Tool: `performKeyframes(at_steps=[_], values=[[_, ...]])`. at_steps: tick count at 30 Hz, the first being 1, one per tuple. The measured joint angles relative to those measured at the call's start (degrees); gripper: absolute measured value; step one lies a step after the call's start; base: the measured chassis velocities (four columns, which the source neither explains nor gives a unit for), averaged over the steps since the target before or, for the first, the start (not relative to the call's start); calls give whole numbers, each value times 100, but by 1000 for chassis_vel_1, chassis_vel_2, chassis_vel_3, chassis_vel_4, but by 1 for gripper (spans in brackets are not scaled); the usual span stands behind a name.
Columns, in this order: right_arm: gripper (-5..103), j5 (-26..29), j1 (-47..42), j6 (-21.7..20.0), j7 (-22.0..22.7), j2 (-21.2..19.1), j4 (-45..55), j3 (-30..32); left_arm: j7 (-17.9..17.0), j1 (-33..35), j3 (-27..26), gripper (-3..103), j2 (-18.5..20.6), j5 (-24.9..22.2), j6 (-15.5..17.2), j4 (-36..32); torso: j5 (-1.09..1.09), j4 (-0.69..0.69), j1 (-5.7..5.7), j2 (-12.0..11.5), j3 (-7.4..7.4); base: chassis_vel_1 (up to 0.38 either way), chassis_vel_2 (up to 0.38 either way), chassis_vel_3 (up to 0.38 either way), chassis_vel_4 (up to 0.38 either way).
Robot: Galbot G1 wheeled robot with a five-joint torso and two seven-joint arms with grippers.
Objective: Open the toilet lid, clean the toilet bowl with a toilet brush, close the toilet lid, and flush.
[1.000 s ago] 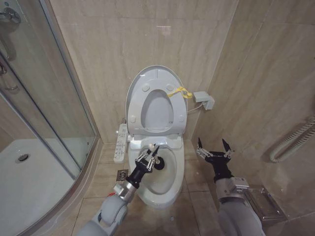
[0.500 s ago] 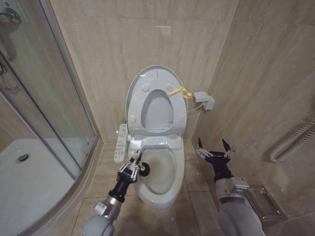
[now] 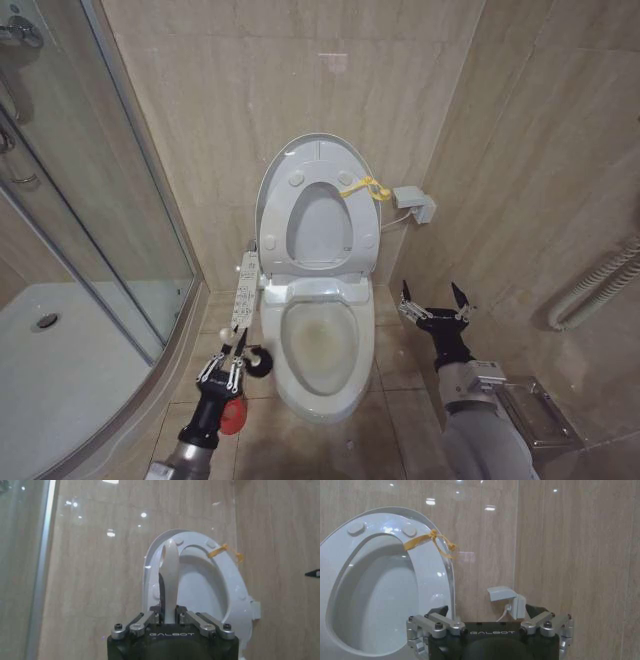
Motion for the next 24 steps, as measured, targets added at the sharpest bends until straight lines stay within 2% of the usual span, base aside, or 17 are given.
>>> performKeyframes(at_steps=[6, 9, 13, 24], values=[[100, 0, 0, 0, 0, 0, 0, 0, -26, -18, -74, 17, 76, -7, -169, 257, 0, 0, 0, 0, 0, 0, 0, 0, 0], [100, 0, 0, 0, 0, 0, 0, 0, -23, -168, -38, 17, 130, -84, -367, 630, -1, -1, 1, 0, 0, 0, 0, 0, 0], [100, 0, 0, 0, 0, 0, 0, 0, -20, -213, -38, 17, 125, -149, -469, 873, 0, 1, 1, 0, 0, 0, 0, 0, 0], [100, 0, 0, 0, 0, 0, 0, 1, -9, -738, -155, 17, 127, -417, -770, 2127, 0, 0, 1, 0, 0, 0, 0, 0, 0]])
